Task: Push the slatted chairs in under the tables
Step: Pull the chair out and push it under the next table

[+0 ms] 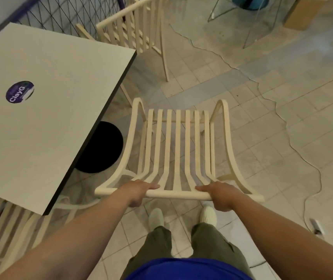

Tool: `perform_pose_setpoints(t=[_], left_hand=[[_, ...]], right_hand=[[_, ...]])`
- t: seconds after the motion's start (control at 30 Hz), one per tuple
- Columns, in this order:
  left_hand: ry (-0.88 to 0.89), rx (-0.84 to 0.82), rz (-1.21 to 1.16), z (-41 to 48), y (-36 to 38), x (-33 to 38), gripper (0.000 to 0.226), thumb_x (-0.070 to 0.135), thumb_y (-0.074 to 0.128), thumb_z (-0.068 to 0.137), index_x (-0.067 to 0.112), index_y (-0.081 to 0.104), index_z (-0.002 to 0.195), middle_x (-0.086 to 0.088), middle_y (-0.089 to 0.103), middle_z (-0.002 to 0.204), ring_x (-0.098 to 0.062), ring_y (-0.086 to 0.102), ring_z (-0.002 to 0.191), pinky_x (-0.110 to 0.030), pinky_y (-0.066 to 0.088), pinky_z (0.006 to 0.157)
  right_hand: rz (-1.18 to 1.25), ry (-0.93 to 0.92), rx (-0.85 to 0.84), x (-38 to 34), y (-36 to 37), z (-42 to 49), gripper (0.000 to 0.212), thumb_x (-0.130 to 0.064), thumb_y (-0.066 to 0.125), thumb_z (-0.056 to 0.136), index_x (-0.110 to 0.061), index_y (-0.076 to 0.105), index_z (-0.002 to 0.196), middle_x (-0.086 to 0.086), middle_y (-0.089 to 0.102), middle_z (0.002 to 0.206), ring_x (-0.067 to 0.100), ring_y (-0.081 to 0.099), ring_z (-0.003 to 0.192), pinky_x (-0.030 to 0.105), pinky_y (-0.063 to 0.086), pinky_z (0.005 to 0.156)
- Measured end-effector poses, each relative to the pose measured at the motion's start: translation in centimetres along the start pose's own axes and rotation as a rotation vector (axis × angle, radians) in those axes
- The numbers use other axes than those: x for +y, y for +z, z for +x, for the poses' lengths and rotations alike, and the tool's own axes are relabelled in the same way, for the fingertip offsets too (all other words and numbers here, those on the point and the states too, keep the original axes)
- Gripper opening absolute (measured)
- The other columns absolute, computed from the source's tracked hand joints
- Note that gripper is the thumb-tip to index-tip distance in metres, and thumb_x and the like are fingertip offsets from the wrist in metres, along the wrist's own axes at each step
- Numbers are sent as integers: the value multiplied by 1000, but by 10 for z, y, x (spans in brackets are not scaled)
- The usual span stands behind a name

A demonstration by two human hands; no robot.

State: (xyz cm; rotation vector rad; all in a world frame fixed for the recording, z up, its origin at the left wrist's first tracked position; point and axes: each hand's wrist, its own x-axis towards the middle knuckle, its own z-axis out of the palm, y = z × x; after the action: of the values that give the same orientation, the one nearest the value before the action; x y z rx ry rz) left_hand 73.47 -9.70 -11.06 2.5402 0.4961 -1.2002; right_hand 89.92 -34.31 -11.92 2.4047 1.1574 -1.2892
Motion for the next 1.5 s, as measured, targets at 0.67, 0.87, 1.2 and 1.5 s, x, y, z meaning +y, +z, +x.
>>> perform_pose_setpoints(t=[0.67,0.87,1.2,1.5], left_hand=[[-164,53,-252,18,13,106,88,-2,54,92,58,23,150,3,50,105,-19,56,87,-35,55,77],[-165,64,-306,24,11,119,89,0,57,91,59,24,148,2,50,107,-17,54,82,-30,52,70],[-104,77,-289,22,14,108,84,5,58,93,60,25,148,-1,56,117,-20,57,91,-41,57,84],[-146,65,-271,23,11,110,89,-3,52,90,59,24,149,0,52,108,-19,53,80,-35,51,70]], right_hand=[[-252,-149,-30,102,-70,13,81,-2,60,89,-48,30,149,1,56,127,20,59,103,35,51,91],[-342,-132,2,117,-82,15,77,-8,58,91,-49,28,149,0,54,133,20,58,110,37,50,95],[-298,-93,13,104,-79,7,56,-22,59,90,-46,46,140,-3,60,127,20,60,106,37,50,91],[-302,-101,24,111,-76,18,70,-8,57,89,-49,40,144,-2,59,124,17,58,96,33,51,87]])
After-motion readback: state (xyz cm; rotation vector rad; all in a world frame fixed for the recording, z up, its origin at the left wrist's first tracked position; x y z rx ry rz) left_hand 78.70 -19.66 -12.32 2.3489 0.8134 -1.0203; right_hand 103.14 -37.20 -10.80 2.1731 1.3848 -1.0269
